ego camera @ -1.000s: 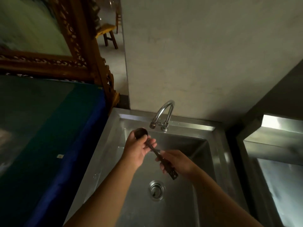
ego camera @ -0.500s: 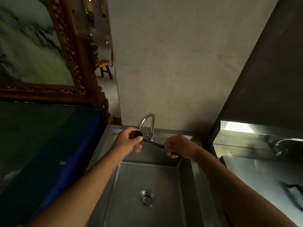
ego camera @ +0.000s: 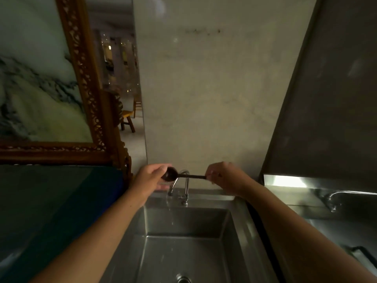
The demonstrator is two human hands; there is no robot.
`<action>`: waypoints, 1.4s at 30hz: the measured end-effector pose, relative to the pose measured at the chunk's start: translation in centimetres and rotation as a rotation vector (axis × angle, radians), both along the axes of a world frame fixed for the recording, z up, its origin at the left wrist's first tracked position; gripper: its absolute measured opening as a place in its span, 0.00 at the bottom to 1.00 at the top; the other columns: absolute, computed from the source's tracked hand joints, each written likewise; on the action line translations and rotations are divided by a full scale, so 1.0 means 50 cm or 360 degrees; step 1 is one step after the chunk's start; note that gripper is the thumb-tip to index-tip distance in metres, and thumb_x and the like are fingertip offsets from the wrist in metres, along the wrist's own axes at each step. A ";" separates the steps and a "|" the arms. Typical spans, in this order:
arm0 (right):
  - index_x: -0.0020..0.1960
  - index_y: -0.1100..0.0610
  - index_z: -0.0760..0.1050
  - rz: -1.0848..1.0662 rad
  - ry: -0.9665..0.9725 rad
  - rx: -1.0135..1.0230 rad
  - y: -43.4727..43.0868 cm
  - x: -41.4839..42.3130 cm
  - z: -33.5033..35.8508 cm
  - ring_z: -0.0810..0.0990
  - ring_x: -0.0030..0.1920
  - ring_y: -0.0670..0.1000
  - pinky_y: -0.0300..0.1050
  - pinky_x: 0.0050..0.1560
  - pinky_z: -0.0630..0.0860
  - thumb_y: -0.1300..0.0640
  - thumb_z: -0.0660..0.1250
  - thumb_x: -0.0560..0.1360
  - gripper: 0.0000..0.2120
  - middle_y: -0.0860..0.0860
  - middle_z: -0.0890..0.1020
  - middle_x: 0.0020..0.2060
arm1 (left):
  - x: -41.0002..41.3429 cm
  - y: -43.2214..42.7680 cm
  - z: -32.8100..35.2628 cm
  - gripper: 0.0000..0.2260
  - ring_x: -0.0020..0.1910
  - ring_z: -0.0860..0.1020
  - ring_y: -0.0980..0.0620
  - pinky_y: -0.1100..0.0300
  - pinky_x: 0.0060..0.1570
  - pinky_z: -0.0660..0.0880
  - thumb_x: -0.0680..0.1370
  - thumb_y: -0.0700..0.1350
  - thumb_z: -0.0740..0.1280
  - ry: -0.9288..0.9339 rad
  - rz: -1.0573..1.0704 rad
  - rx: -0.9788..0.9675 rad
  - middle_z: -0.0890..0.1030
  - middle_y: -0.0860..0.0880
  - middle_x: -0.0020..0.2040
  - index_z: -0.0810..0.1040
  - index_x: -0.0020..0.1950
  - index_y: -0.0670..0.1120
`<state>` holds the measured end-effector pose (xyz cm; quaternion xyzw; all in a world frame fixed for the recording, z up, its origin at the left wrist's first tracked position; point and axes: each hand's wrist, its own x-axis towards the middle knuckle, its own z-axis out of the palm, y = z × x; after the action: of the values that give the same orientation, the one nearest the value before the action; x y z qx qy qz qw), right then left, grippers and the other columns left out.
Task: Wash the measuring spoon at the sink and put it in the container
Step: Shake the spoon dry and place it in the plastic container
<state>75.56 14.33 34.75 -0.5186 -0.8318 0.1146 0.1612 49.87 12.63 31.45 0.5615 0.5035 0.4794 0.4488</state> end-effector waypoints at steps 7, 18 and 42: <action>0.50 0.52 0.79 0.0064 0.0029 0.0338 -0.010 -0.029 0.075 0.79 0.40 0.45 0.46 0.45 0.80 0.55 0.63 0.79 0.06 0.45 0.80 0.40 | -0.039 -0.006 0.090 0.10 0.54 0.83 0.47 0.52 0.49 0.82 0.81 0.44 0.63 -0.0075 -0.0018 0.0229 0.84 0.43 0.56 0.80 0.61 0.48; 0.48 0.49 0.79 0.0065 0.0066 0.0349 -0.010 -0.048 0.069 0.78 0.39 0.41 0.41 0.42 0.79 0.54 0.64 0.79 0.06 0.42 0.79 0.38 | -0.050 -0.029 0.093 0.13 0.58 0.82 0.45 0.45 0.53 0.81 0.82 0.44 0.63 -0.0125 0.0064 0.0228 0.83 0.41 0.59 0.78 0.65 0.44; 0.42 0.56 0.81 0.0049 0.0306 -0.0061 -0.100 -0.134 -0.071 0.81 0.36 0.49 0.49 0.43 0.78 0.64 0.64 0.74 0.08 0.49 0.82 0.35 | -0.005 -0.107 -0.117 0.16 0.59 0.82 0.42 0.50 0.47 0.83 0.76 0.45 0.67 -0.1751 -0.0196 -0.0593 0.83 0.40 0.61 0.80 0.61 0.40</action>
<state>68.87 9.31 31.18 -0.4954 -0.8180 0.1822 0.2286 49.63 7.31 25.60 0.1697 0.2385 0.5769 0.7625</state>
